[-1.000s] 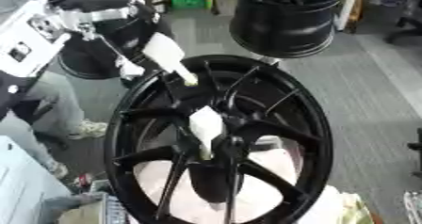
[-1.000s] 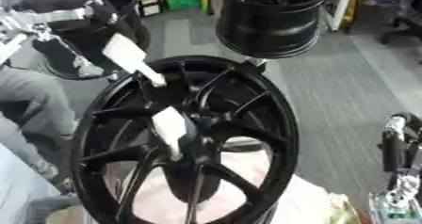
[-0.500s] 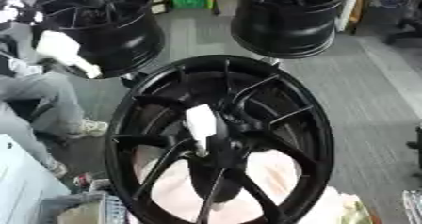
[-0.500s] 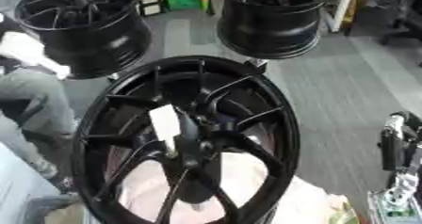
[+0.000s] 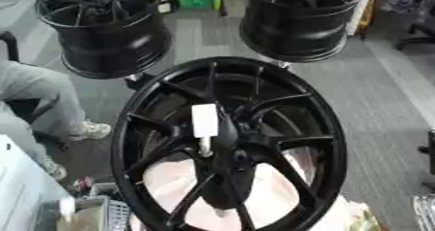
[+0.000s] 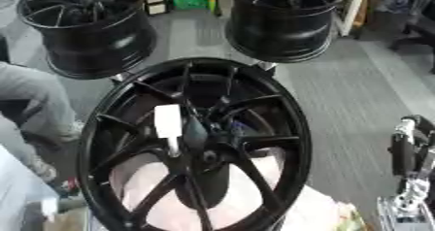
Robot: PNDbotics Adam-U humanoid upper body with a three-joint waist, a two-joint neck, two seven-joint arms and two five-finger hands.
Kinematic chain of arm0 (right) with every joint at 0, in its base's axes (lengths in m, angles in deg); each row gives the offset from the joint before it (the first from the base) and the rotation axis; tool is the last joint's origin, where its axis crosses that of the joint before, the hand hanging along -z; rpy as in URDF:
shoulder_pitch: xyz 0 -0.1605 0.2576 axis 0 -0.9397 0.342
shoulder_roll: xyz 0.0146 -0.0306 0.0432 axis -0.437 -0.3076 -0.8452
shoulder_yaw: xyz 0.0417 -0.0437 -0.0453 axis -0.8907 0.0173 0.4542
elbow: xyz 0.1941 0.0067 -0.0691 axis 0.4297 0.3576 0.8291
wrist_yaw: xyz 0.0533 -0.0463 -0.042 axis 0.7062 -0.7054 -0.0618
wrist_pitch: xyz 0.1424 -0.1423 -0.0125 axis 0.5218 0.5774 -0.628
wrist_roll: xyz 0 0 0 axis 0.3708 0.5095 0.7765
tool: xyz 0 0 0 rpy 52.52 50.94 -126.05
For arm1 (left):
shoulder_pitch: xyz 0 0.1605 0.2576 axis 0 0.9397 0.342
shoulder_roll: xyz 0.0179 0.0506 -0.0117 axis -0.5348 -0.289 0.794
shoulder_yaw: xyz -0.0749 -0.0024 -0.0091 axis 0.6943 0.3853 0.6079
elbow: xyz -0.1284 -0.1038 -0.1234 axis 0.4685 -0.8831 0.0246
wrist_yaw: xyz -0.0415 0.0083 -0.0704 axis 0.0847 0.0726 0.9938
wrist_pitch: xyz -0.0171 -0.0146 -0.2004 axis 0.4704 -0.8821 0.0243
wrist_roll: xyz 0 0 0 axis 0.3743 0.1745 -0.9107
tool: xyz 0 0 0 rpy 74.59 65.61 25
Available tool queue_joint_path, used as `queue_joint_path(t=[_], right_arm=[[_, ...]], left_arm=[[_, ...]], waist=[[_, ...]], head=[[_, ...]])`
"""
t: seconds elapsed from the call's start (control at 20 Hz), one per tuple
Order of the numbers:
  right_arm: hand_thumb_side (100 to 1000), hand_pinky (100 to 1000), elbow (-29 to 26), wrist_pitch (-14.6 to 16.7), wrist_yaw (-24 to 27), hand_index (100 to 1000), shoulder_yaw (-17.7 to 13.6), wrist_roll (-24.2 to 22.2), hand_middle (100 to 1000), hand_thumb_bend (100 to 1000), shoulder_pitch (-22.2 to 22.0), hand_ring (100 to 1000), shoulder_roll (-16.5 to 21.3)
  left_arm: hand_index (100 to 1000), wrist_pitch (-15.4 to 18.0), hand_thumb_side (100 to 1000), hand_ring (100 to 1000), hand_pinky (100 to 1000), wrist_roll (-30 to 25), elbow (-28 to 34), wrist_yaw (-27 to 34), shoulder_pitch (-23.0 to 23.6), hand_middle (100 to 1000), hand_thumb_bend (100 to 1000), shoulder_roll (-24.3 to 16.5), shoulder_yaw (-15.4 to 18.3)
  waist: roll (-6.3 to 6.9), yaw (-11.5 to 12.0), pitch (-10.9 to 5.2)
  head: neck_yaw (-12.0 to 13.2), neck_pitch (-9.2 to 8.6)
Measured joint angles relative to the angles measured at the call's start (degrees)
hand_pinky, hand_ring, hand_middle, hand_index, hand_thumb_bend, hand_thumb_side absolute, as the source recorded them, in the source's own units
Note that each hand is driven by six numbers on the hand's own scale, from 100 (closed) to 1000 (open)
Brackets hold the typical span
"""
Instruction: Pull the pin out of the wheel hub.
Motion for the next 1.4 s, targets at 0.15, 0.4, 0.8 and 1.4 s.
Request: queue_joint_path(t=[0.15,0.4,0.8,1.4], right_arm=[[774,475,0.0,-0.11,0.12,820,-0.13,0.11,779,100,0.0,689,-0.35],[775,475,0.0,-0.14,0.22,820,-0.13,0.14,779,100,0.04,689,-0.44],[779,475,0.0,0.05,0.49,820,-0.08,-0.09,779,100,0.56,690,-1.25],[784,475,0.0,0.23,0.74,820,0.28,-0.6,779,100,1.09,690,-2.37]], left_arm=[[875,0.16,593,753,803,5.97,-2.58,-2.02,1.92,786,100,1.71,2.06],[819,-0.94,678,660,751,9.77,1.73,9.69,6.34,701,100,5.69,5.75],[783,-17.64,756,620,726,-0.07,30.09,38.36,13.26,656,100,18.78,11.45],[762,-39.03,826,596,706,-4.61,53.87,42.4,19.62,620,100,37.79,13.31]], waist=[[-0.14,0.02,0.25],[-0.52,0.45,0.45],[-1.52,0.75,0.99],[-2.28,0.74,1.74]], head=[[-0.01,0.0],[-0.13,0.0],[-0.09,0.0],[0.49,0.0]])
